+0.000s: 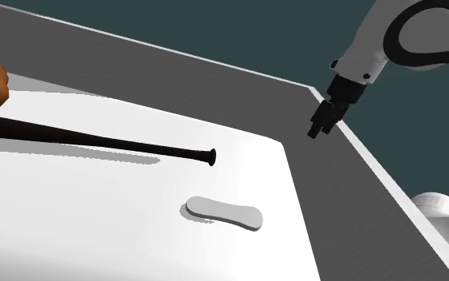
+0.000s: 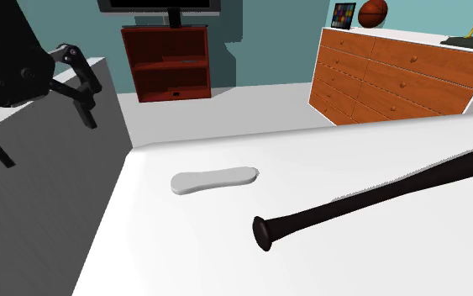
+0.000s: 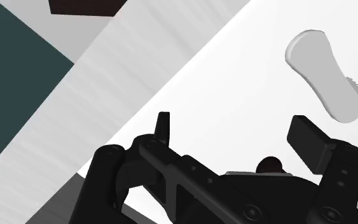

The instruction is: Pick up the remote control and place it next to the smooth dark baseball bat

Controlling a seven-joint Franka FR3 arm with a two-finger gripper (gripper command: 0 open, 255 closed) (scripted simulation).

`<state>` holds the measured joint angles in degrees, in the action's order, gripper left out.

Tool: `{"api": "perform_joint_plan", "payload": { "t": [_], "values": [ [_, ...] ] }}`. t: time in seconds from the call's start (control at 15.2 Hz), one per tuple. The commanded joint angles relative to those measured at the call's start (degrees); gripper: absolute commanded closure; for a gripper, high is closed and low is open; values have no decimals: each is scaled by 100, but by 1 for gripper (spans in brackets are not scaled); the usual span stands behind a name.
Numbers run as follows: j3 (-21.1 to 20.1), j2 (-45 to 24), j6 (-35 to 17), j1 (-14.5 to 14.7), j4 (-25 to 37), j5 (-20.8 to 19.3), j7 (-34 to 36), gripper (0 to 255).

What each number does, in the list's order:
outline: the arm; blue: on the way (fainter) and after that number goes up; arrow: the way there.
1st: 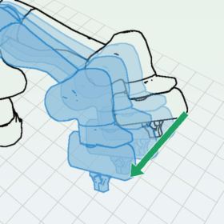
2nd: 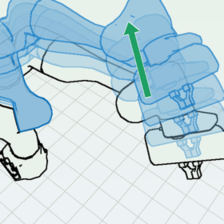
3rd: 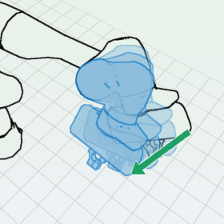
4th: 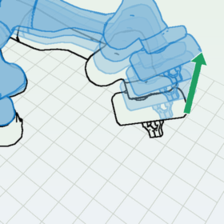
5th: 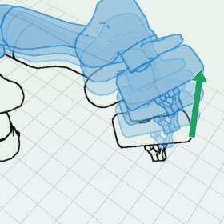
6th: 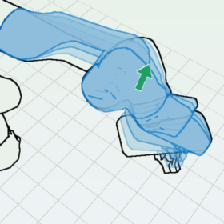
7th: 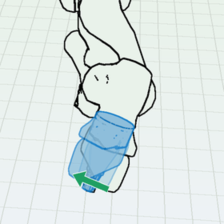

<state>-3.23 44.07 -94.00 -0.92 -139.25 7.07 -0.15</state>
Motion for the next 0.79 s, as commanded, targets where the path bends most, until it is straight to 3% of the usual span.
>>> {"api": "perform_joint_plan", "payload": {
  "t": [0.0,0.73],
  "values": [
    [0,0,0,0,0,0,0,0],
    [-984,-1199,-1621,878,-306,254,-478,0]
  ]
}}
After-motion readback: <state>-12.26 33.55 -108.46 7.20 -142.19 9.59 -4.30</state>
